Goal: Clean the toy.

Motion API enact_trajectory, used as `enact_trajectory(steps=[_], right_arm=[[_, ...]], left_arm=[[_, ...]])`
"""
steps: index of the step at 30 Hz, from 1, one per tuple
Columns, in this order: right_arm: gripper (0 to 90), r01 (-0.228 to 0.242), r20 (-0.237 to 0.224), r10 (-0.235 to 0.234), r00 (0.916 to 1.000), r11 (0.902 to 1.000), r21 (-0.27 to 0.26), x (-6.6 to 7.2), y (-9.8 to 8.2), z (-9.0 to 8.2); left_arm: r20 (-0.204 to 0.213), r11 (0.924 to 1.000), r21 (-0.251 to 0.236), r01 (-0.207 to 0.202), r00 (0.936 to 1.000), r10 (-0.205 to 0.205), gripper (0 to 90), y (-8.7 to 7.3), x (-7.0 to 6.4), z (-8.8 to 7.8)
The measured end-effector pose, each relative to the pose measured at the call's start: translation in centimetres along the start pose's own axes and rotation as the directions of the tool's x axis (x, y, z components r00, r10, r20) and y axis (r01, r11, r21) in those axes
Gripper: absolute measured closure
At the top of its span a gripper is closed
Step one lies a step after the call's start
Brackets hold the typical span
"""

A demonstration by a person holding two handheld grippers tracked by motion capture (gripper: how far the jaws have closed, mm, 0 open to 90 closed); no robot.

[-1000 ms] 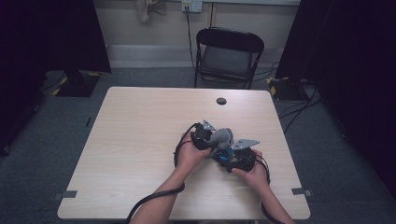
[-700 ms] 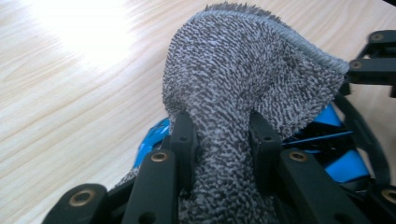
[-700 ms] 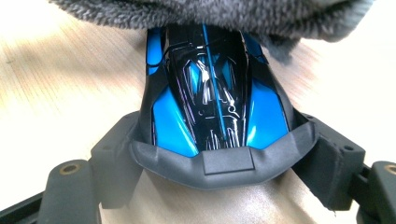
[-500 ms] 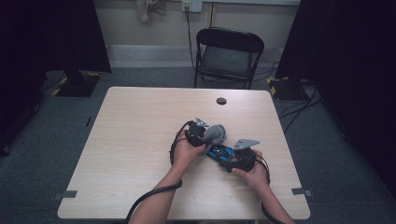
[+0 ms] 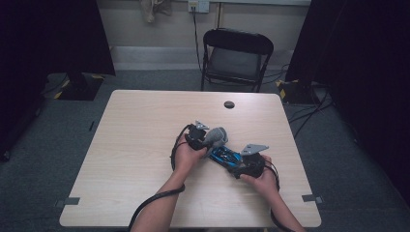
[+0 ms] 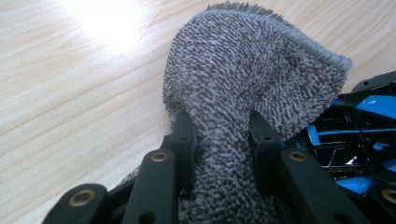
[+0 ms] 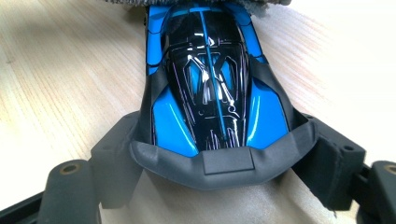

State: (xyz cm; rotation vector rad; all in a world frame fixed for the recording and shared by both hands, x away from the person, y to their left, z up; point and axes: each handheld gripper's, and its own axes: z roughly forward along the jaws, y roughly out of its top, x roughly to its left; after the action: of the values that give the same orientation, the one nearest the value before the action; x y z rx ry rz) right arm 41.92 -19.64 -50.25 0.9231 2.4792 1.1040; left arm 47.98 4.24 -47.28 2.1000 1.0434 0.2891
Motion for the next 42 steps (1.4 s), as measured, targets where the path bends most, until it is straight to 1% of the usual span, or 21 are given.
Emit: enact_trajectory(steps=[4, 5, 6, 9, 15, 18, 22, 26, 29, 30, 32, 34, 37, 42], right_arm=[[23.6, 0.000, 0.000, 0.000, 1.0000, 1.0000, 0.000, 0.0, 0.0, 0.0], [23.6, 0.000, 0.000, 0.000, 1.0000, 1.0000, 0.000, 0.0, 0.0, 0.0], [23.6, 0.000, 0.000, 0.000, 1.0000, 1.0000, 0.000, 0.0, 0.0, 0.0], [23.6, 0.000, 0.000, 0.000, 1.0000, 1.0000, 0.000, 0.0, 0.0, 0.0], [23.6, 0.000, -0.001, 0.000, 1.0000, 1.0000, 0.000, 0.0, 0.0, 0.0], [23.6, 0.000, 0.000, 0.000, 1.0000, 1.0000, 0.000, 0.0, 0.0, 0.0], [23.6, 0.000, -0.001, 0.000, 1.0000, 1.0000, 0.000, 0.0, 0.0, 0.0], [23.6, 0.000, -0.001, 0.000, 1.0000, 1.0000, 0.000, 0.0, 0.0, 0.0], [23.6, 0.000, -0.001, 0.000, 1.0000, 1.0000, 0.000, 0.0, 0.0, 0.0], [23.6, 0.000, -0.001, 0.000, 1.0000, 1.0000, 0.000, 0.0, 0.0, 0.0], [23.6, 0.000, -0.001, 0.000, 1.0000, 1.0000, 0.000, 0.0, 0.0, 0.0], [23.6, 0.000, -0.001, 0.000, 1.0000, 1.0000, 0.000, 0.0, 0.0, 0.0], [23.6, 0.000, -0.001, 0.000, 1.0000, 1.0000, 0.000, 0.0, 0.0, 0.0], [23.5, 0.000, -0.001, 0.000, 1.0000, 1.0000, 0.000, 0.0, 0.0, 0.0]], left_arm=[[0.013, 0.9987, -0.013, 0.048, 0.9988, -0.048, 69.0, -0.4, 0.6, -0.1], [0.014, 0.9984, -0.013, 0.055, 0.9984, -0.055, 69.0, -0.4, 0.7, -0.1], [0.008, 0.9984, -0.012, 0.054, 0.9985, -0.054, 69.0, -0.4, 0.8, -0.1], [-0.005, 0.9973, -0.015, 0.072, 0.9974, -0.072, 69.0, -0.6, 1.2, -0.1], [-0.026, 0.9971, -0.020, 0.073, 0.9969, -0.074, 69.1, -1.2, 1.8, -0.4], [-0.048, 0.9978, -0.010, 0.066, 0.9967, -0.066, 69.2, -1.3, 2.2, -0.6], [-0.069, 0.9971, 0.001, 0.076, 0.9947, -0.076, 69.2, -1.6, 3.0, -1.0], [-0.080, 0.9974, 0.010, 0.071, 0.9943, -0.070, 69.2, -1.7, 3.7, -1.5], [-0.081, 0.9967, 0.001, 0.082, 0.9934, -0.081, 69.2, -1.7, 4.0, -2.0], [-0.080, 0.9963, -0.003, 0.086, 0.9931, -0.086, 69.2, -1.6, 4.0, -2.1], [-0.073, 0.9968, -0.011, 0.079, 0.9941, -0.080, 69.2, -1.4, 3.9, -2.5], [-0.055, 0.9966, -0.023, 0.079, 0.9952, -0.081, 69.2, -1.1, 3.6, -2.8], [-0.020, 0.9972, -0.034, 0.067, 0.9975, -0.067, 69.2, -0.5, 2.8, -3.1], [0.031, 0.9983, -0.053, 0.025, 0.9993, -0.023, 69.2, 0.5, 0.7, -3.3]])
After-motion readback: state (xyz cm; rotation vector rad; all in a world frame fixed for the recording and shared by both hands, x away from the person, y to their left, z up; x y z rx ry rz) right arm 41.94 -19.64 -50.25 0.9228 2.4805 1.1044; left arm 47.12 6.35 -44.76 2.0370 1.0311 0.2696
